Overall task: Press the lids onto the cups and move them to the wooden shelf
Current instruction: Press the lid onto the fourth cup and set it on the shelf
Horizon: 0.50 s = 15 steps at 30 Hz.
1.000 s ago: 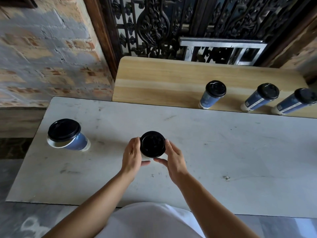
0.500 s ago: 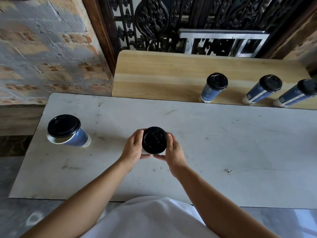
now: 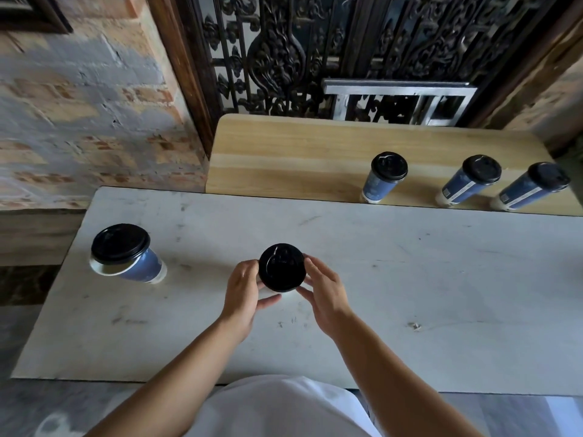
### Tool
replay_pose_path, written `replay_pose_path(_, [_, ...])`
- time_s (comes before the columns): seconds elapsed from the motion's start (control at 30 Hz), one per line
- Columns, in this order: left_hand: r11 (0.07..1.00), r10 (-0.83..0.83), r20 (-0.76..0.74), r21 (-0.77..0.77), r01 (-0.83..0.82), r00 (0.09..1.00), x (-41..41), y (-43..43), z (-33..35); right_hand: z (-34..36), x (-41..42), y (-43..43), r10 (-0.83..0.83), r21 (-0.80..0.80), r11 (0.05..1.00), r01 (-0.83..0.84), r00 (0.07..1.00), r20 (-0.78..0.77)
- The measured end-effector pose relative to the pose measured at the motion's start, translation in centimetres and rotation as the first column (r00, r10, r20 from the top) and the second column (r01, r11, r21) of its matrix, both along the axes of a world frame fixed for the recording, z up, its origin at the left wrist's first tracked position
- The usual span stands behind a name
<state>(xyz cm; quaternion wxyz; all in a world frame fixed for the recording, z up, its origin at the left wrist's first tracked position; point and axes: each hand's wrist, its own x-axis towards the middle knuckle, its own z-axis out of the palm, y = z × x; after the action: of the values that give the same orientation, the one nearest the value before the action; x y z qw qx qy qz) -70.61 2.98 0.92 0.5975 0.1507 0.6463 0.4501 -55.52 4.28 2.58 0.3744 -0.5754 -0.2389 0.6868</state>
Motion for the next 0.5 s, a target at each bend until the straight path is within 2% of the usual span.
replay_pose_path(0.23, [0.99, -0.14, -0.227, -0.044, 0.134, 0.964, -0.7, 0.5, -0.2, 0.3, -0.4, 0.7, 0.096, -0.039, 0.995, -0.094, 0.994, 0.06])
replay_pose_path(0.5, [0.972, -0.173, -0.367, 0.083, 0.218, 0.914, -1.3, 1.0, -0.6, 0.1, -0.5, 1.0, 0.126, 0.024, 0.991, -0.132, 0.978, 0.166])
